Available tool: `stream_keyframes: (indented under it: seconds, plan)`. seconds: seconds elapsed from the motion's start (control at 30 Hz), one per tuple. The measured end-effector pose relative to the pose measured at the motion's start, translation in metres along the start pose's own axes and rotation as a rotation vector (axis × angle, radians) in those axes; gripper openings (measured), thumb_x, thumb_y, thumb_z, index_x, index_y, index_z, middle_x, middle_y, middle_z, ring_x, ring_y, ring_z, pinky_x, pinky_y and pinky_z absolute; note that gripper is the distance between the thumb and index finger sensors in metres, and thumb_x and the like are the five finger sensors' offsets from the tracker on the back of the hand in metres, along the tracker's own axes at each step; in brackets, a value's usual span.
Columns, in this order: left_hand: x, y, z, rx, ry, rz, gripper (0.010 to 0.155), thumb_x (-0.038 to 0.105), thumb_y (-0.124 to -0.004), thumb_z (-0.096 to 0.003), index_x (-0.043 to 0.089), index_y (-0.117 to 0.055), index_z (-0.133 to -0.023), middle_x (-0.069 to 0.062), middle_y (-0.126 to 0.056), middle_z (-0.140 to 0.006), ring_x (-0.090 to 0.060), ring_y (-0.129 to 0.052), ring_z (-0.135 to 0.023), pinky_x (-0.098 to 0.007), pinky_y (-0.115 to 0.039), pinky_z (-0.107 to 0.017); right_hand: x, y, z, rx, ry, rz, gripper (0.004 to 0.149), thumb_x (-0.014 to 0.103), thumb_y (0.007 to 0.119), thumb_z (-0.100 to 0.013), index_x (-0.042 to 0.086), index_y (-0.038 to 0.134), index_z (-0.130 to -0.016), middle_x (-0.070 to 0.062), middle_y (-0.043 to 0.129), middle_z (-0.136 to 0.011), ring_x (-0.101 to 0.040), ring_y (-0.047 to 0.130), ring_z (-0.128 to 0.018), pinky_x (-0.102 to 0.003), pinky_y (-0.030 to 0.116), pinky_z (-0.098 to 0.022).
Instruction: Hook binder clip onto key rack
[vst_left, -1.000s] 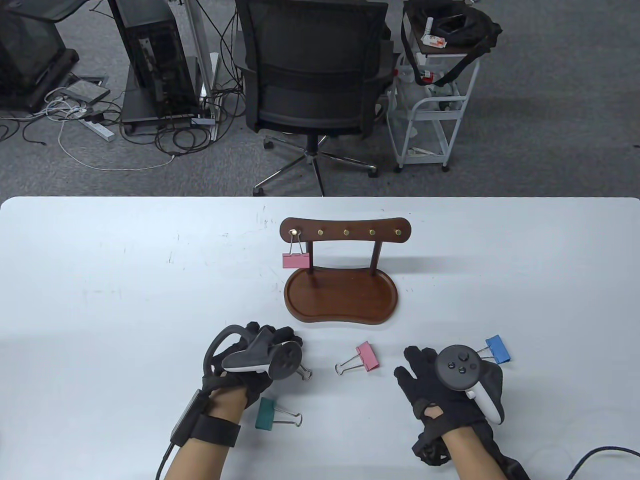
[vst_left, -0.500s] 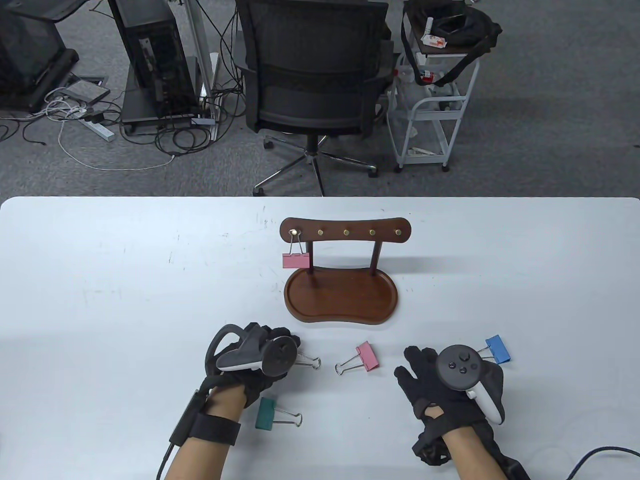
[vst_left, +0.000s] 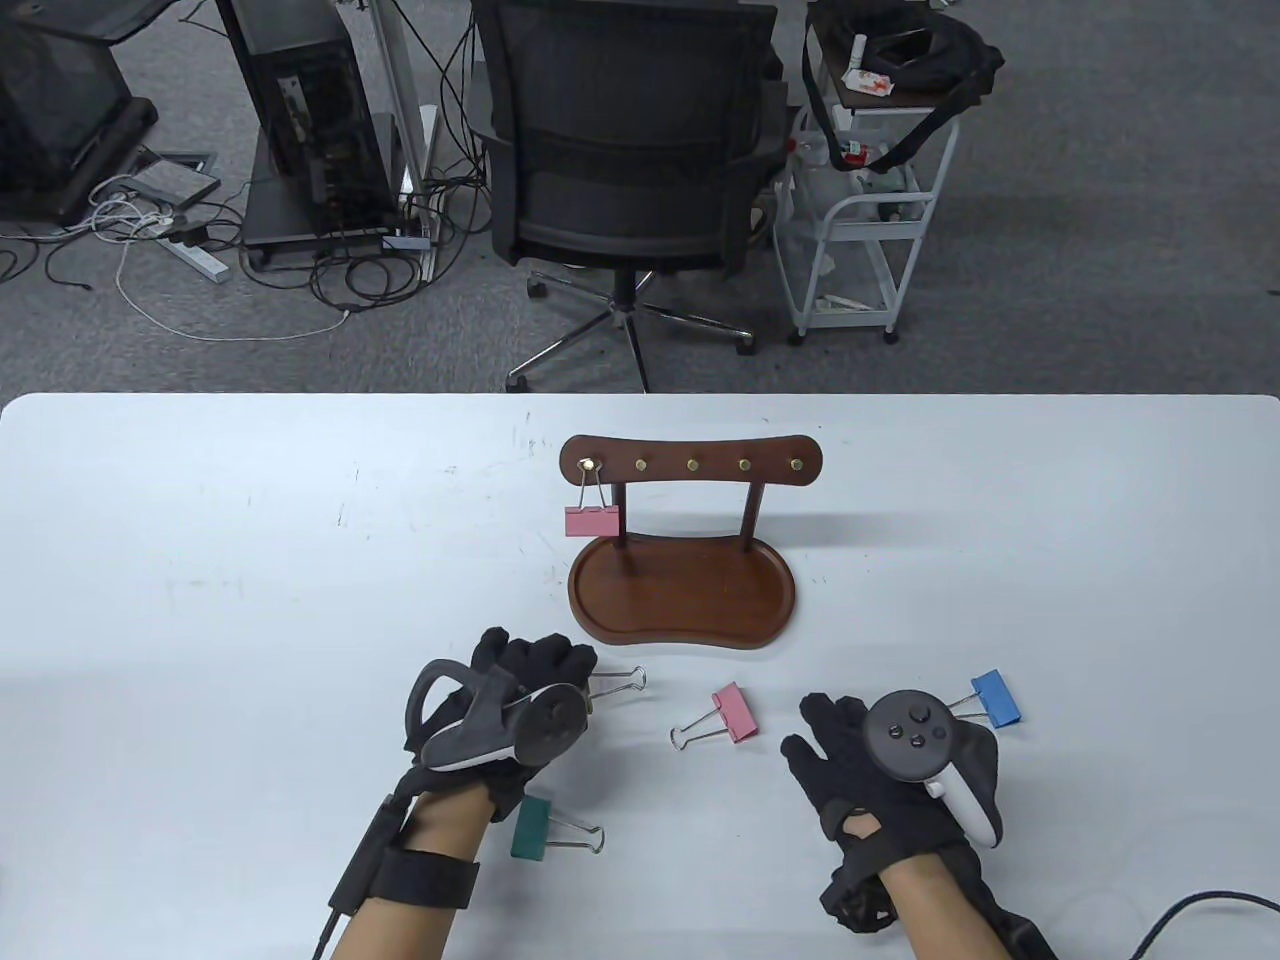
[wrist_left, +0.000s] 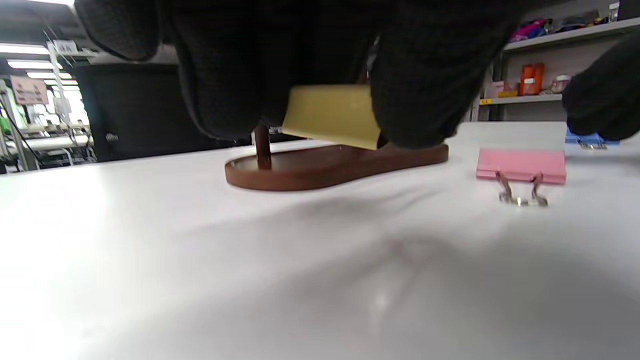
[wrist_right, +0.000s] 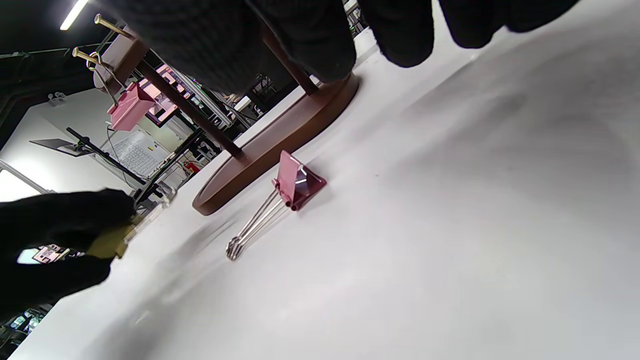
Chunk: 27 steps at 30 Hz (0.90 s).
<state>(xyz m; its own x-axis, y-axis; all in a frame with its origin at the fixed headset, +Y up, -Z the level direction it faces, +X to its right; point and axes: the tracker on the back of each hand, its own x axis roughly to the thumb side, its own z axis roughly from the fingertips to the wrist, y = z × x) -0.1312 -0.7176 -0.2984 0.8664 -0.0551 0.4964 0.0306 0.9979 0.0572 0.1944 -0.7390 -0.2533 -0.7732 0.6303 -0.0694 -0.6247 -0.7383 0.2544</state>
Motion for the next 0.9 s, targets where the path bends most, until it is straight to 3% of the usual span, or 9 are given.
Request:
stream_keyframes:
  seconds: [0.43, 0.9]
  plan:
    - [0.016, 0.049, 0.005, 0.16, 0.09, 0.018, 0.076, 0.049, -0.092, -0.0464, 0.007, -0.077, -0.108, -0.024, -0.083, -0.103, -0.046, -0.094, -0.082, -0.073, -0.06, -0.069, 0.0, 0.001, -0.001, -0.002, -0.006, 0.006, 0.071, 0.042, 0.072, -0.059, 0.0, 0.058, -0.114, -0.042, 0.047, -0.113, -0.07, 0.045, -0.094, -0.074, 0.046, -0.063]
    - [0.028, 0.108, -0.015, 0.296, 0.253, 0.084, 0.076, 0.05, -0.091, -0.0483, 0.005, -0.076, -0.108, -0.026, -0.082, -0.102, -0.047, -0.094, -0.081, -0.073, -0.06, -0.069, 0.0, 0.001, 0.001, -0.014, -0.023, -0.001, 0.071, 0.042, 0.072, -0.059, 0.0, 0.058, -0.114, -0.041, 0.047, -0.114, -0.07, 0.045, -0.094, -0.074, 0.046, -0.063]
